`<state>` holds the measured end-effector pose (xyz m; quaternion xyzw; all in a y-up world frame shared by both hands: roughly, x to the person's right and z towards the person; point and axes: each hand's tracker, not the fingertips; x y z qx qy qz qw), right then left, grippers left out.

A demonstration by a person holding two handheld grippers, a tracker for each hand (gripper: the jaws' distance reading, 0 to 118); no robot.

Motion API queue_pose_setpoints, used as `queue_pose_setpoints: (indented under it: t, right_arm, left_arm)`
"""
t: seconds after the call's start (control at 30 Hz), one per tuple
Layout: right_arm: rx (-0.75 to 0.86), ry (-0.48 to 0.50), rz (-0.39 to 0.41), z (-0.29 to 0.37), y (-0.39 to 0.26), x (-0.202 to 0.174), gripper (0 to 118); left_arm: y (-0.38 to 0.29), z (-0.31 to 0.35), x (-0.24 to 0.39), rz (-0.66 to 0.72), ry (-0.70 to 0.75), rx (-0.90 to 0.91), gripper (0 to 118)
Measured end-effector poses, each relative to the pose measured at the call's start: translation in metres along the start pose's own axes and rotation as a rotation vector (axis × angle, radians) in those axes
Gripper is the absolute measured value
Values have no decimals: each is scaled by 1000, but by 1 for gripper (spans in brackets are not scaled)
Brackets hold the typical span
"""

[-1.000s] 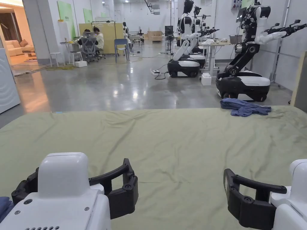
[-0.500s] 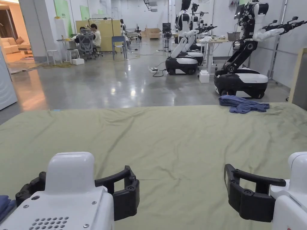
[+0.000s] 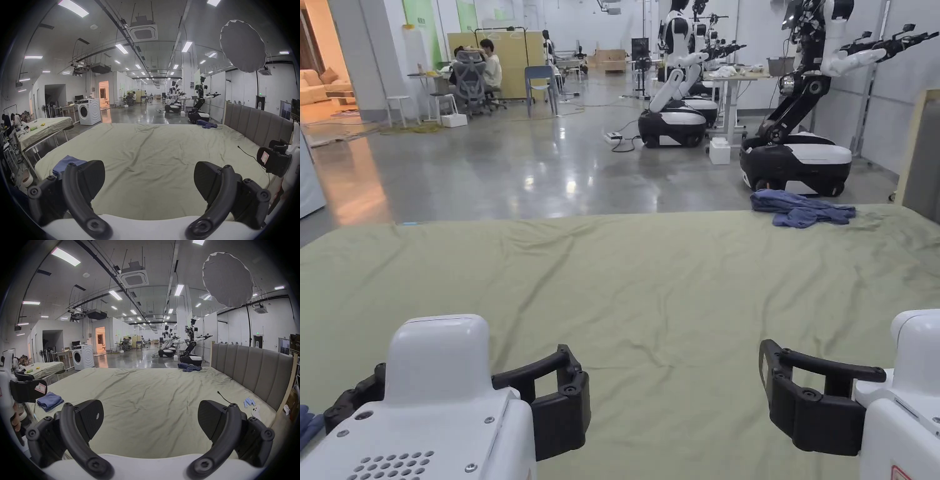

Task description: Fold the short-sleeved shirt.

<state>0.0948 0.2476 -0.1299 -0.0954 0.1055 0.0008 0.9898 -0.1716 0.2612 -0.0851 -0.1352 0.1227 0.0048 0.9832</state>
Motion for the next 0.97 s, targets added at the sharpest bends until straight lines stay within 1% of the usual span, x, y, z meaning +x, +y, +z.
queue_pose_setpoints:
  t: [0.37,0.5,0.73,0.97]
  right_arm:
    - [-17,6,-13,-3,-3,2,117]
    - [-17,6,-19,-2,-2,2,117]
    - [-23,7,-27,-3,-4,4,117]
    - [-17,3,-33,0,-3,3,117]
  left_arm:
    - [1,-5,0,18,-21,-27,117]
    - [-1,-1,2,4,-9,25,117]
    - [0,-3,1,16,-19,9,117]
    - [-2,-1,4,-22,0,47,117]
